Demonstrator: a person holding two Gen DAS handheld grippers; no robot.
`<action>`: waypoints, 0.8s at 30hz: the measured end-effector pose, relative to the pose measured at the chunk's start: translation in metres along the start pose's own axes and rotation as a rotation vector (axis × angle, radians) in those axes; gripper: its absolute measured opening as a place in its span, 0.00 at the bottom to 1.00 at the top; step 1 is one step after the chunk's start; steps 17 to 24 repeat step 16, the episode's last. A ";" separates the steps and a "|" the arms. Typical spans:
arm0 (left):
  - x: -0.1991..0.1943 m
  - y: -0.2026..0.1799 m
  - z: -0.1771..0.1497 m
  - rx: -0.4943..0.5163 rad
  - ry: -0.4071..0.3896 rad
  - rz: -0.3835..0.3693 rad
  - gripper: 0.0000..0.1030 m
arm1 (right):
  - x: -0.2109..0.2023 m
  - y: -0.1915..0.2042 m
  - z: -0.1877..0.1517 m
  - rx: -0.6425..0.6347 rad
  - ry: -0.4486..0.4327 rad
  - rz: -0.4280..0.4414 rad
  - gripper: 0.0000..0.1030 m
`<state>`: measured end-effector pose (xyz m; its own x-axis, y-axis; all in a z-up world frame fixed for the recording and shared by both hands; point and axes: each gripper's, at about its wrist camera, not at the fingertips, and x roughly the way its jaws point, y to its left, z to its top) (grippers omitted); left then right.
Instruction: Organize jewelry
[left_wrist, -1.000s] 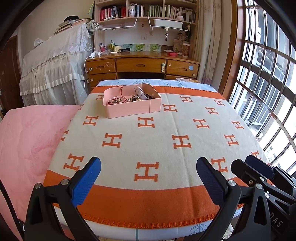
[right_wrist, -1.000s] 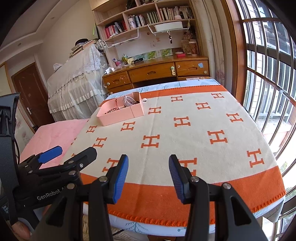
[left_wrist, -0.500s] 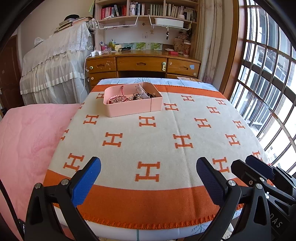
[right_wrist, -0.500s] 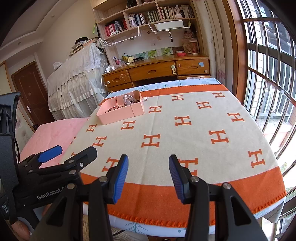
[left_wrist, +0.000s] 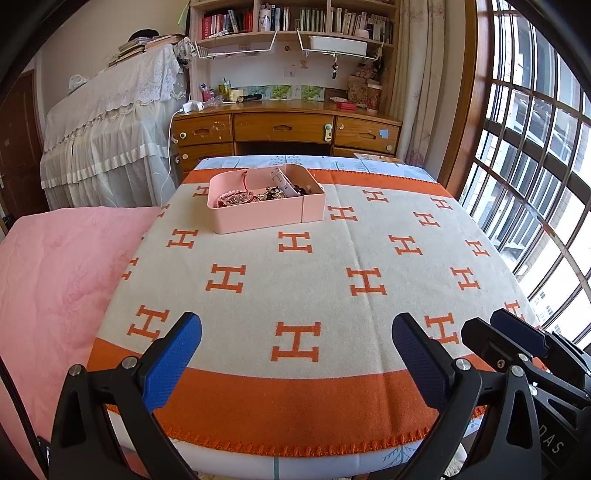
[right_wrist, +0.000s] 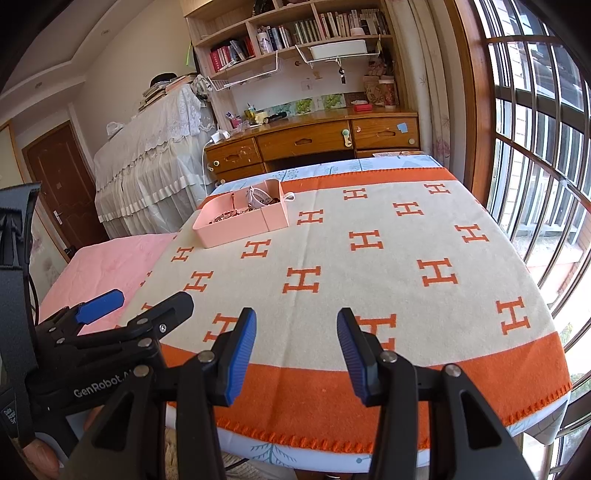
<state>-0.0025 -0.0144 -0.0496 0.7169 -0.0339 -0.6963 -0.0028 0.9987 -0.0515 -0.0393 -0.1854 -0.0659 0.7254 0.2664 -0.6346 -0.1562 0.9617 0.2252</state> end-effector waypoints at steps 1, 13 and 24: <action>0.000 0.000 0.000 -0.001 0.000 0.001 0.99 | 0.000 0.000 0.000 0.000 0.000 -0.001 0.45; 0.000 0.000 0.000 -0.001 0.002 0.002 0.99 | -0.001 -0.001 -0.003 0.001 0.005 -0.001 0.45; 0.001 0.001 0.000 -0.001 0.003 0.003 0.99 | -0.001 -0.001 -0.003 0.002 0.006 -0.001 0.45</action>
